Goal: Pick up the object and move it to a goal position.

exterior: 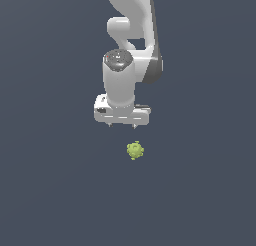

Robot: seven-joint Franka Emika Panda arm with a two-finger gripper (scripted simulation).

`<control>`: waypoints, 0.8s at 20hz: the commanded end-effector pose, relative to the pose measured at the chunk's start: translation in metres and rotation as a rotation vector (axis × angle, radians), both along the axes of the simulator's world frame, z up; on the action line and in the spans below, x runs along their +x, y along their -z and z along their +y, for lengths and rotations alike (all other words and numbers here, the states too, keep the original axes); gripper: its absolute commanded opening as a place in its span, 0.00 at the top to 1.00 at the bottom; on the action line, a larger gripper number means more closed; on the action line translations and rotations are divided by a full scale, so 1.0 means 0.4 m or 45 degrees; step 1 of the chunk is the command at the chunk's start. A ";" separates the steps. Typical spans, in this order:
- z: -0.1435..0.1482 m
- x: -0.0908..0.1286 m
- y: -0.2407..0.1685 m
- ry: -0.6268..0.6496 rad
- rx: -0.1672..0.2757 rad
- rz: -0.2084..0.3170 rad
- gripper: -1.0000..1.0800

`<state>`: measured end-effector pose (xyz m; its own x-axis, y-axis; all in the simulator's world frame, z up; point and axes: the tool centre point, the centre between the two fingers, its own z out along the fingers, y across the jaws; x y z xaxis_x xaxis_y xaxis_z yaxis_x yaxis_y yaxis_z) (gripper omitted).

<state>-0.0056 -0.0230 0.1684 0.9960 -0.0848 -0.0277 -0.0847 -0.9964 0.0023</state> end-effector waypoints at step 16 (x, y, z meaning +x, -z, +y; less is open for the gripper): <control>0.058 0.022 0.003 -0.091 -0.017 -0.020 0.04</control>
